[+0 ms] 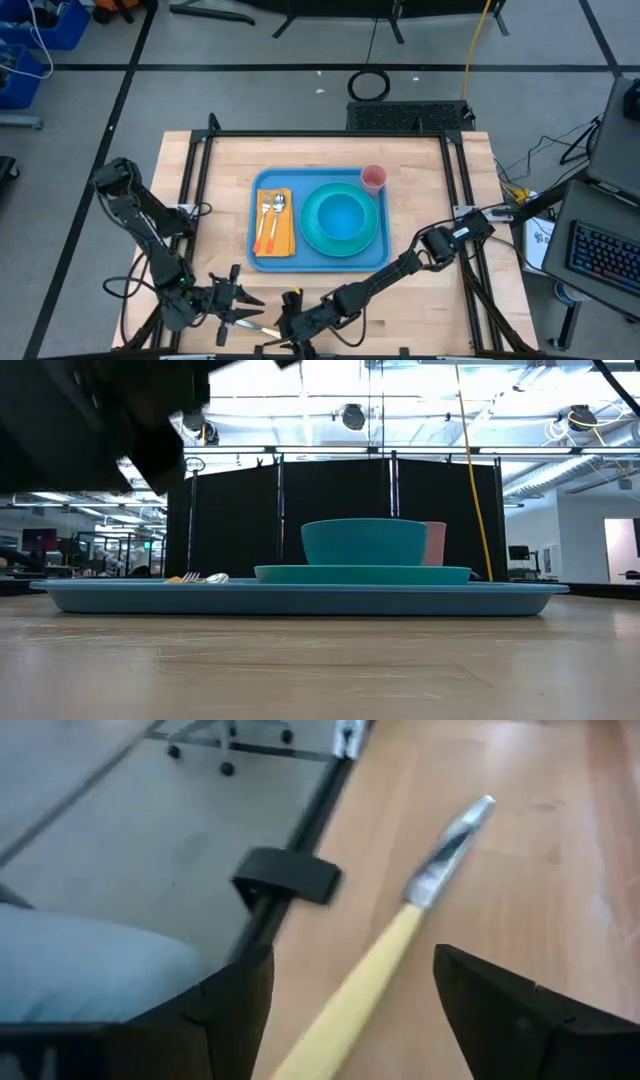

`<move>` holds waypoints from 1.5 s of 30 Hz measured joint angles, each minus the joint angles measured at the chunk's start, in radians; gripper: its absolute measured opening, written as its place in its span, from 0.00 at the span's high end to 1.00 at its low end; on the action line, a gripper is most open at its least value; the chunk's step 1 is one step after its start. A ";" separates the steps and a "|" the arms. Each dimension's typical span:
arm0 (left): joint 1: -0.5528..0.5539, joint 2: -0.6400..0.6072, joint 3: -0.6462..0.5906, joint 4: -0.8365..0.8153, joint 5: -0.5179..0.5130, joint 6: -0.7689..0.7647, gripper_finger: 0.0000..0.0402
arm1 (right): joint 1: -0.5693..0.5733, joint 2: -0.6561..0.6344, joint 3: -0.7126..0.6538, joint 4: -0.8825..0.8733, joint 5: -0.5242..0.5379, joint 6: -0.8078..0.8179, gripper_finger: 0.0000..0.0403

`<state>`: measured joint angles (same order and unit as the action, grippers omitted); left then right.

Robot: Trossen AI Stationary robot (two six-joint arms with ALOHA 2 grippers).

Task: Set up tray
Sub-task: Put the orange knife on the yellow napkin

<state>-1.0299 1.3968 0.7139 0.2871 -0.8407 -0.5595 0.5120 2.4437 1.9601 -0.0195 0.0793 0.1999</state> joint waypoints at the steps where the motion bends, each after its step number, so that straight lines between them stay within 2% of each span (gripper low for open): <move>1: -0.006 0.000 0.000 0.000 0.001 0.001 0.80 | 0.003 0.009 0.007 -0.003 0.010 0.000 0.33; 8: -0.042 0.000 0.000 -0.002 -0.008 -0.022 0.80 | 0.022 0.075 0.095 -0.019 0.047 -0.002 0.35; 12: -0.063 0.003 0.000 0.000 -0.014 -0.025 0.80 | 0.021 0.081 0.096 -0.044 0.082 0.026 0.35; 22: -0.074 0.003 0.000 -0.010 -0.017 -0.021 0.80 | 0.022 0.090 0.097 -0.068 0.078 0.100 0.34; 32: -0.075 0.004 0.000 -0.023 -0.016 -0.026 0.80 | 0.032 0.129 0.097 -0.044 0.120 0.102 0.35; 37: -0.075 0.004 0.000 -0.023 -0.016 -0.027 0.80 | 0.030 0.129 0.097 -0.078 0.128 0.103 0.42; 45: -0.075 0.004 0.000 -0.024 -0.016 -0.029 0.80 | 0.026 0.128 0.097 -0.108 0.128 0.102 0.65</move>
<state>-1.1049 1.4010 0.7139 0.2634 -0.8566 -0.5884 0.5377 2.5717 2.0575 -0.1272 0.2077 0.3019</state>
